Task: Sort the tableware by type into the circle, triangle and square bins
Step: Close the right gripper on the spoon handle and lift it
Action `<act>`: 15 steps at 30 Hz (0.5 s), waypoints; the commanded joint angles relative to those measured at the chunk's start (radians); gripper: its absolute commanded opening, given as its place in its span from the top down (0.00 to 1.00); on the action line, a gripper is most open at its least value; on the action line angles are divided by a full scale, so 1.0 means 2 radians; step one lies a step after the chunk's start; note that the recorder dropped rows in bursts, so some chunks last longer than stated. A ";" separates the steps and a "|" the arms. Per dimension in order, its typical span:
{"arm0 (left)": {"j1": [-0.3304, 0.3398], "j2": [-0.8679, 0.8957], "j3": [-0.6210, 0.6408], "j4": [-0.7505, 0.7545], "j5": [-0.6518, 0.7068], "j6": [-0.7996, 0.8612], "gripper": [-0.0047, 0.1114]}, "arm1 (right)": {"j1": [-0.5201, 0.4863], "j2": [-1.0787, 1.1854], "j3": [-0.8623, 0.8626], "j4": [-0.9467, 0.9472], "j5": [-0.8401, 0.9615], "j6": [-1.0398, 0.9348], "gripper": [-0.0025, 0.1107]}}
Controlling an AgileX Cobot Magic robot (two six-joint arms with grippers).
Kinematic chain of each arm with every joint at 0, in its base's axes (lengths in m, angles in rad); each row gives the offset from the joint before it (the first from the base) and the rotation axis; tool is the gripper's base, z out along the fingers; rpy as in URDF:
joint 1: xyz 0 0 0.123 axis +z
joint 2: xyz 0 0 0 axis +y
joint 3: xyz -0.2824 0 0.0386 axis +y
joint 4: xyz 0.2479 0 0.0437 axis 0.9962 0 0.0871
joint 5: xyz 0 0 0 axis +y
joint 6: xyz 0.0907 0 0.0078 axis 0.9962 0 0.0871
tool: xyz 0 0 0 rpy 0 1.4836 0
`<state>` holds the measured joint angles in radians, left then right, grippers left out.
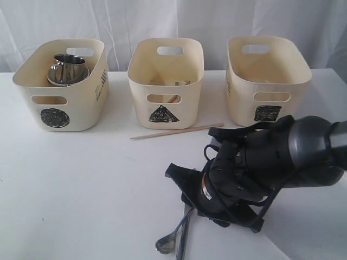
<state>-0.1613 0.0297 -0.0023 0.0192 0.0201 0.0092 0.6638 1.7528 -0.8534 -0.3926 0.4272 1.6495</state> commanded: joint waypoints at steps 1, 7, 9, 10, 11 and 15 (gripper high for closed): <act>0.000 -0.003 0.001 -0.001 0.000 -0.005 0.71 | 0.002 0.006 0.002 -0.035 0.001 0.042 0.61; 0.000 -0.003 0.001 -0.001 0.000 -0.005 0.71 | 0.002 0.010 0.002 -0.040 -0.008 0.041 0.61; 0.000 -0.003 0.001 -0.001 0.000 -0.005 0.71 | 0.002 0.013 0.002 -0.041 -0.011 0.045 0.61; 0.000 -0.003 0.001 -0.001 0.000 -0.005 0.71 | 0.002 0.014 0.002 -0.044 -0.012 0.047 0.61; 0.000 -0.003 0.001 -0.001 0.000 -0.005 0.71 | 0.002 0.018 0.002 -0.050 -0.013 0.052 0.61; 0.000 -0.003 0.001 -0.001 0.000 -0.005 0.71 | 0.002 0.029 0.002 -0.050 -0.015 0.053 0.61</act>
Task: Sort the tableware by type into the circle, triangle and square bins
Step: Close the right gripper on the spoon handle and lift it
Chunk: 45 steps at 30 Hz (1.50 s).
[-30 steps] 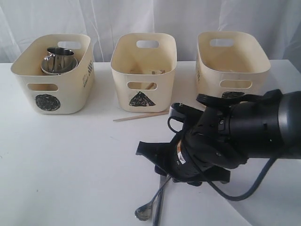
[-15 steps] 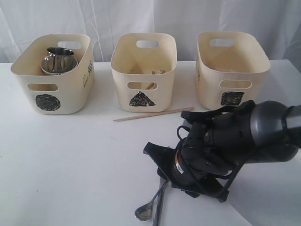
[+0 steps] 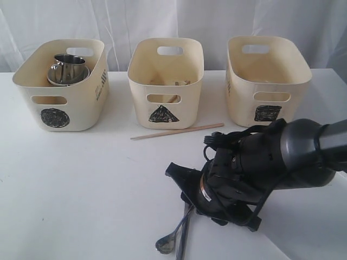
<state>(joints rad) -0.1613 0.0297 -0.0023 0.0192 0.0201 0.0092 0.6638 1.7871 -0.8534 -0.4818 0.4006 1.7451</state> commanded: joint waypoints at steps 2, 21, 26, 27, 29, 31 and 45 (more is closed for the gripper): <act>0.000 -0.003 0.001 -0.001 0.000 -0.005 0.71 | 0.002 0.017 0.002 -0.006 -0.002 0.012 0.61; 0.000 -0.003 0.001 -0.001 0.000 -0.005 0.71 | 0.007 0.025 0.001 0.009 0.035 -0.007 0.64; 0.000 -0.003 0.001 -0.001 0.000 -0.005 0.71 | 0.007 0.025 0.001 0.009 0.034 -0.007 0.76; 0.000 -0.003 0.001 -0.001 0.000 -0.005 0.71 | 0.007 0.025 0.001 0.009 0.034 -0.007 0.79; 0.000 -0.003 0.001 -0.001 0.000 -0.005 0.71 | 0.007 0.025 0.001 0.009 0.032 -0.007 0.83; 0.000 -0.003 0.001 -0.001 0.000 -0.005 0.71 | 0.008 0.025 0.001 0.009 0.031 -0.007 0.86; 0.000 -0.003 0.001 -0.001 0.000 -0.005 0.71 | 0.008 0.015 0.001 0.007 -0.019 -0.024 0.94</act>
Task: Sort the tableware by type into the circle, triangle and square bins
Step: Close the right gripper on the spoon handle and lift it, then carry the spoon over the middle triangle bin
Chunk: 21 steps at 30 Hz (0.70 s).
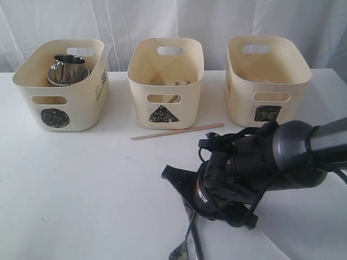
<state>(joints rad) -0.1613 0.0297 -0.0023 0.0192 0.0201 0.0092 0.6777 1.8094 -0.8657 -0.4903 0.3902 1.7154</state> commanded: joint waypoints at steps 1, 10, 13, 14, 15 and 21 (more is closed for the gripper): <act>0.000 -0.003 0.001 -0.001 0.000 -0.005 0.71 | 0.001 0.001 0.007 0.010 -0.017 -0.009 0.96; 0.000 -0.003 0.001 -0.001 0.000 -0.005 0.71 | 0.001 -0.003 -0.009 -0.002 -0.016 -0.016 0.98; 0.000 -0.003 0.001 -0.001 0.000 -0.005 0.71 | 0.001 -0.009 -0.017 -0.028 -0.014 -0.017 0.98; 0.000 -0.003 0.001 -0.001 0.000 -0.005 0.71 | 0.001 -0.011 -0.020 -0.033 -0.014 -0.016 0.98; 0.000 -0.003 0.001 -0.001 0.000 -0.005 0.71 | 0.001 -0.014 -0.023 -0.035 -0.011 -0.016 0.98; 0.000 -0.003 0.001 -0.001 0.000 -0.005 0.71 | 0.001 -0.028 -0.035 -0.059 0.001 -0.016 0.98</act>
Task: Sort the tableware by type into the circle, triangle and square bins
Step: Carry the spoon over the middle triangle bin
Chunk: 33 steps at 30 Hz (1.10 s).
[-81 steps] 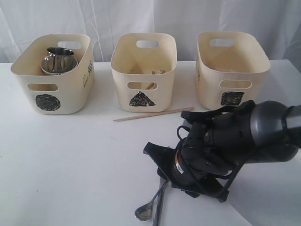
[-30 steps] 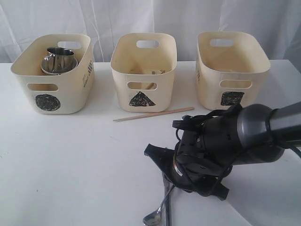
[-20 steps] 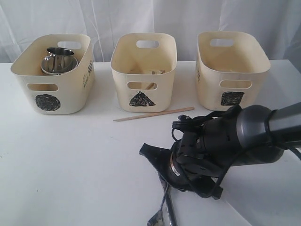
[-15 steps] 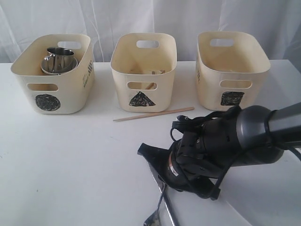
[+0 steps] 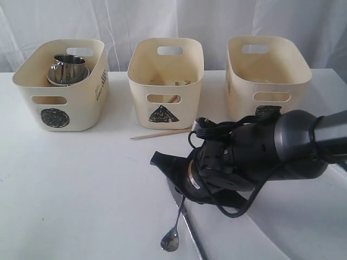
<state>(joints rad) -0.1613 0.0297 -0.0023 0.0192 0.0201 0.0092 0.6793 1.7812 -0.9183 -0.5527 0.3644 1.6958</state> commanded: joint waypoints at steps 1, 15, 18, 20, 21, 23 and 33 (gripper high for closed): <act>0.000 -0.003 0.001 -0.001 0.000 -0.005 0.71 | 0.000 -0.018 -0.012 -0.046 0.016 -0.006 0.98; 0.000 -0.003 0.001 -0.001 0.000 -0.005 0.71 | -0.002 -0.062 -0.063 -0.251 0.030 -0.005 0.98; 0.000 -0.003 0.001 -0.001 0.000 -0.005 0.71 | -0.003 -0.069 -0.080 -0.287 0.029 -0.005 0.98; 0.000 -0.003 0.001 -0.001 0.000 -0.005 0.71 | -0.006 -0.071 -0.092 -0.311 0.030 -0.005 0.98; 0.000 -0.003 0.001 -0.001 0.000 -0.005 0.71 | -0.009 -0.072 -0.100 -0.325 0.032 -0.005 0.98; 0.000 -0.003 0.001 -0.001 0.000 -0.005 0.71 | -0.016 -0.072 -0.112 -0.346 0.032 -0.005 0.98; 0.000 -0.003 0.001 -0.001 0.000 -0.005 0.71 | -0.090 -0.049 -0.168 -0.566 0.036 0.102 0.98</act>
<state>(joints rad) -0.1613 0.0297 -0.0023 0.0192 0.0201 0.0092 0.5278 1.6692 -1.2322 -1.5916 0.4289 1.8115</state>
